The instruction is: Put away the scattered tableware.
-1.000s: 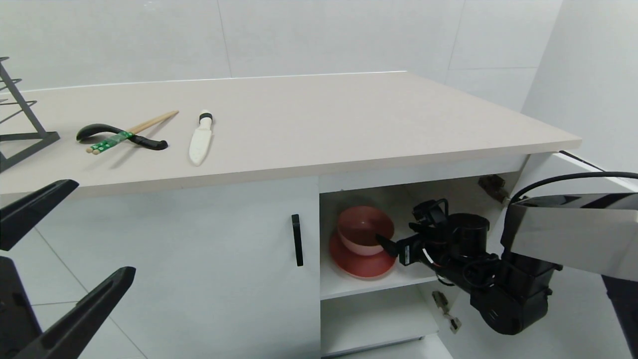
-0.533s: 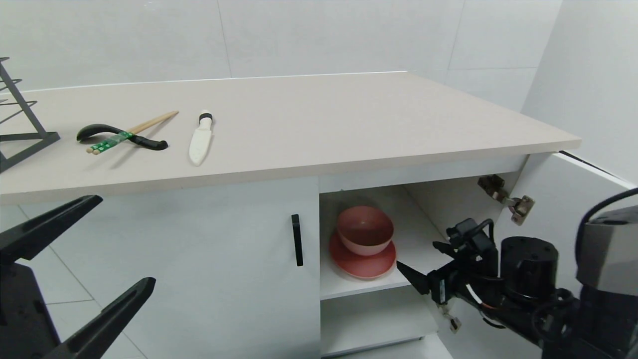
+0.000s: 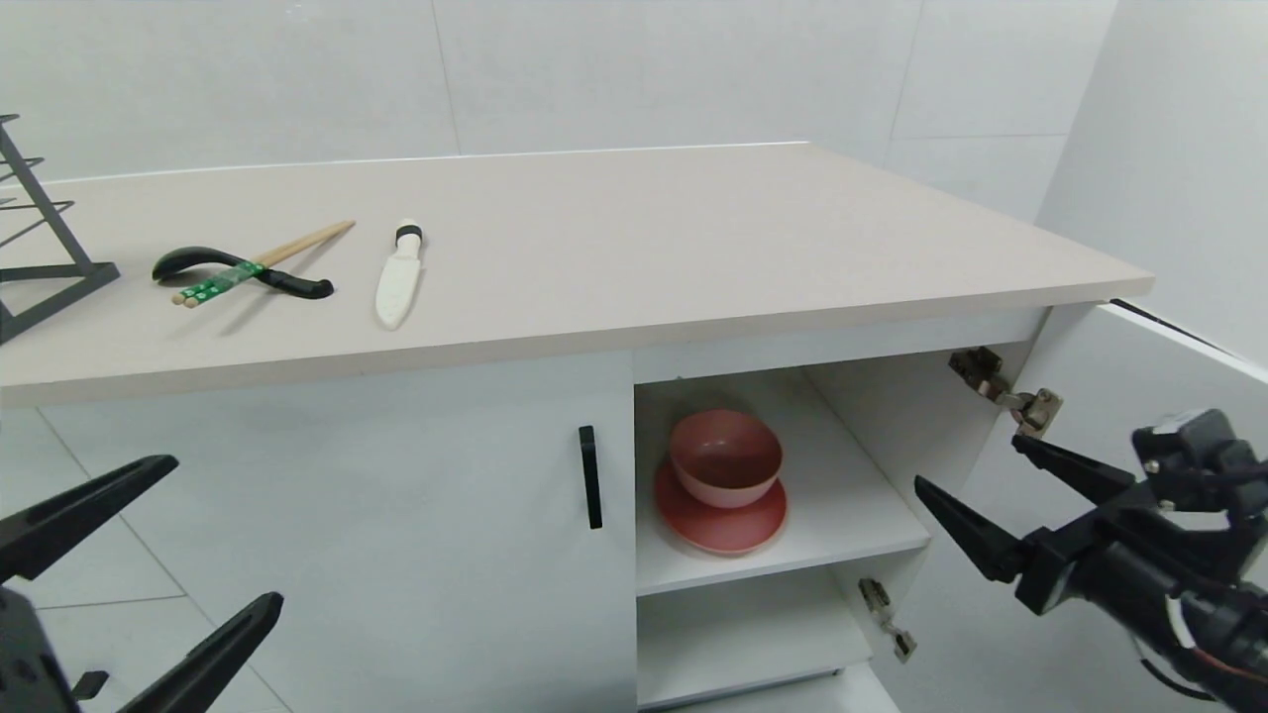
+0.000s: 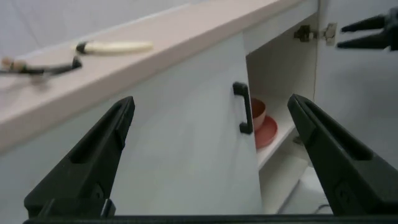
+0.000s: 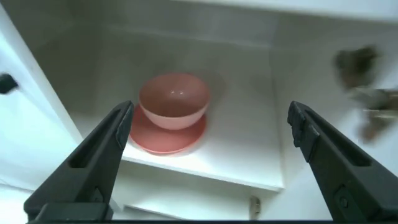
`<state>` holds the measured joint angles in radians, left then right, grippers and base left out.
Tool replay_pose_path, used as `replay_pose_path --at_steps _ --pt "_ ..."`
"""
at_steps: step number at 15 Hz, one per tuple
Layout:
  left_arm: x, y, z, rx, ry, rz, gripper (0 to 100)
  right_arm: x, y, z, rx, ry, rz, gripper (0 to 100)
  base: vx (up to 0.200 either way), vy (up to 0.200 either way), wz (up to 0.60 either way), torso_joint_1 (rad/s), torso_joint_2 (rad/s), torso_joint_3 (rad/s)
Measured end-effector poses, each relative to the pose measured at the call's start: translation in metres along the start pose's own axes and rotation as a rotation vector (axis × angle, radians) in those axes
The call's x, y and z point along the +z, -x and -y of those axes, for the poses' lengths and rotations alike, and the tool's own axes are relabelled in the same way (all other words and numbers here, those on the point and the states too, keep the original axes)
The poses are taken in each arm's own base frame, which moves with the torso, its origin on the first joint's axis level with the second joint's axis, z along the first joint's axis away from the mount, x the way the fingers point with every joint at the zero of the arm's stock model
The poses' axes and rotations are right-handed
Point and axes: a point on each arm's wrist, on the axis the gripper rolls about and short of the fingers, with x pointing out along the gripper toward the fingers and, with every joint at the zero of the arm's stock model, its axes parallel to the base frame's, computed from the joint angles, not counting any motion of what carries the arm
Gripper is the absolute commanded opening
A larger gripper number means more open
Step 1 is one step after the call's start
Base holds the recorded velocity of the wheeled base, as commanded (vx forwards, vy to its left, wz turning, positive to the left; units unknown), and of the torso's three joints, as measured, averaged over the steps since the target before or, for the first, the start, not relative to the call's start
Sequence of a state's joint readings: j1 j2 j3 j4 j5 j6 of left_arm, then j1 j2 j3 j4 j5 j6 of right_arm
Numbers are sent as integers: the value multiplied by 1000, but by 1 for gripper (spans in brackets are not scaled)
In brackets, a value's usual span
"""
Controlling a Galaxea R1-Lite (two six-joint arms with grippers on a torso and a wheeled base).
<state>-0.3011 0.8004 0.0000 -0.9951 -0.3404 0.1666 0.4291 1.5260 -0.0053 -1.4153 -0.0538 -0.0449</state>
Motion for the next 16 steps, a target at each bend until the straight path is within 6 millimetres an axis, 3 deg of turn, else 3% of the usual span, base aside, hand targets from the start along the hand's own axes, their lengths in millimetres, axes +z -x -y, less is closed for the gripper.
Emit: replay_pose_path --at_steps 6,9,13,16 --pt "-29 66 27 244 317 -121 100 12 73 21 -112 32 20 100 0 0 0 0 0 0" --pt "-39 80 38 314 320 -114 100 7 113 22 -158 36 61 100 0 0 0 0 0 0" --pt "-50 91 46 383 289 -126 100 -11 163 7 -221 28 62 100 0 0 0 0 0 0" --pt "-53 94 45 490 168 -166 100 -31 178 -2 -247 32 112 100 0 0 0 0 0 0"
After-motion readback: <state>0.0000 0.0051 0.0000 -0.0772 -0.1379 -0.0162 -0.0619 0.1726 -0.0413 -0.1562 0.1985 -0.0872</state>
